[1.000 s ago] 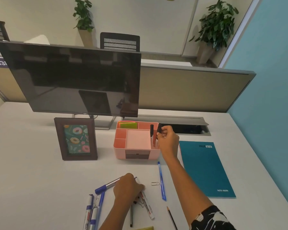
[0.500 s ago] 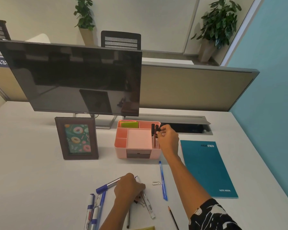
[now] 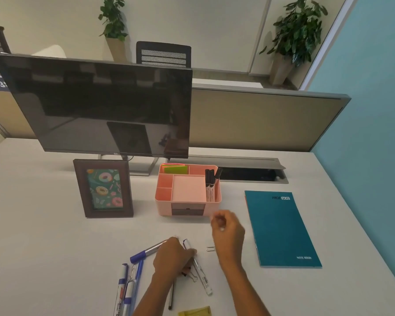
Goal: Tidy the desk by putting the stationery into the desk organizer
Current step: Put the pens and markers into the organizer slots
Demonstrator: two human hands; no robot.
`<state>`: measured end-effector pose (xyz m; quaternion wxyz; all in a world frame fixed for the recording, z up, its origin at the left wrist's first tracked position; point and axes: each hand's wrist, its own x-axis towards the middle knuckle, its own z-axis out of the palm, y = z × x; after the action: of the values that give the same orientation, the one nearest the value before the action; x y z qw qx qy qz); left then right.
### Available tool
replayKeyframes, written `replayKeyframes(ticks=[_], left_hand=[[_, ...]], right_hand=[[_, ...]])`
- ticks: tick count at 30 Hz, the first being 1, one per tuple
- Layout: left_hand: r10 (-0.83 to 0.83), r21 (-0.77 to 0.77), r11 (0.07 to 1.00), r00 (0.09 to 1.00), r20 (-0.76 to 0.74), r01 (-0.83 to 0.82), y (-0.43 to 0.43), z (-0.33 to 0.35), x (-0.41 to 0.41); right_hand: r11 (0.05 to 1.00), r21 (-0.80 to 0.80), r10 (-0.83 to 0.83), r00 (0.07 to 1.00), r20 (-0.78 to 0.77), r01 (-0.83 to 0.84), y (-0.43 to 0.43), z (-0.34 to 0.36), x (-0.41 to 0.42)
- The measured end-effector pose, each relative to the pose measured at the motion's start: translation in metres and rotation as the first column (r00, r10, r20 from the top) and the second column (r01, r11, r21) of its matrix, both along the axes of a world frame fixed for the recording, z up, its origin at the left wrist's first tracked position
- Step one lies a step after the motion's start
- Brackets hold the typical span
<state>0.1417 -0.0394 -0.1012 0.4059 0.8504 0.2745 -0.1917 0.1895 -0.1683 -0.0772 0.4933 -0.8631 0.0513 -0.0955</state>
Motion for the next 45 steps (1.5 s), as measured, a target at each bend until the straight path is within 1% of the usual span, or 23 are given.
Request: replayKeyframes(ticks=[1, 3, 5, 8, 12, 15, 18, 21, 23, 25, 27, 32, 39, 42, 45], left_hand=[[0.003, 0.005, 1.000, 1.000, 0.018, -0.003, 0.001, -0.001, -0.001], [0.013, 0.029, 0.999, 0.997, 0.082, -0.016, 0.004, -0.003, -0.006], [0.033, 0.070, 0.997, 0.988, 0.148, -0.043, 0.010, -0.001, -0.015], [0.081, 0.163, 0.979, 0.965, 0.251, -0.124, 0.027, 0.002, -0.033], [0.169, 0.240, 0.938, 0.935, 0.313, -0.250, 0.054, -0.001, -0.057], [0.160, 0.280, 0.924, 0.930, 0.331, -0.258, 0.063, -0.006, -0.067], [0.108, 0.353, 0.907, 0.936, 0.335, -0.230, 0.069, -0.010, -0.068], [0.047, 0.470, 0.858, 0.944, 0.326, -0.206, 0.070, -0.013, -0.062], [0.042, 0.507, 0.835, 0.944, 0.327, -0.213, 0.071, -0.015, -0.059], [0.030, 0.523, 0.827, 0.945, 0.327, -0.207, 0.073, -0.018, -0.056], [0.024, 0.537, 0.823, 0.955, 0.294, -0.186, 0.074, -0.021, -0.054], [-0.028, 0.546, 0.831, 0.974, 0.223, -0.101, 0.075, -0.027, -0.053], [-0.033, 0.527, 0.842, 0.963, 0.268, -0.118, 0.076, -0.032, -0.053], [-0.034, 0.517, 0.849, 0.965, 0.260, -0.109, 0.077, -0.032, -0.052], [-0.034, 0.511, 0.853, 0.966, 0.256, -0.105, 0.077, -0.030, -0.051]], right_hand=[[0.999, -0.024, 0.040, 0.995, -0.088, -0.043, -0.001, -0.007, -0.012], [0.986, -0.089, 0.116, 0.957, -0.265, -0.144, -0.003, -0.023, -0.033], [0.959, -0.165, 0.156, 0.914, -0.374, -0.231, -0.002, -0.036, -0.047], [0.920, -0.250, 0.188, 0.899, -0.395, -0.302, 0.002, -0.042, -0.059], [0.879, -0.316, 0.225, 0.896, -0.383, -0.356, 0.010, -0.039, -0.060], [0.847, -0.337, 0.259, 0.873, -0.413, -0.411, 0.019, -0.036, -0.058], [0.861, -0.306, 0.255, 0.866, -0.430, -0.406, 0.024, -0.033, -0.057], [0.899, -0.253, 0.235, 0.881, -0.411, -0.358, 0.020, -0.029, -0.056], [0.931, -0.200, 0.211, 0.897, -0.389, -0.305, 0.015, -0.022, -0.054], [0.961, -0.129, 0.182, 0.913, -0.365, -0.244, 0.009, -0.011, -0.047], [0.981, -0.047, 0.163, 0.927, -0.338, -0.190, 0.002, 0.003, -0.035], [0.983, 0.151, 0.129, 0.973, -0.192, -0.101, -0.015, 0.037, 0.011], [0.987, 0.158, -0.005, 1.000, 0.004, 0.004, -0.013, 0.062, 0.072], [0.993, 0.118, -0.033, 0.999, 0.040, 0.028, -0.004, 0.064, 0.085], [0.998, 0.056, -0.035, 0.999, 0.021, 0.034, 0.003, 0.059, 0.094]])
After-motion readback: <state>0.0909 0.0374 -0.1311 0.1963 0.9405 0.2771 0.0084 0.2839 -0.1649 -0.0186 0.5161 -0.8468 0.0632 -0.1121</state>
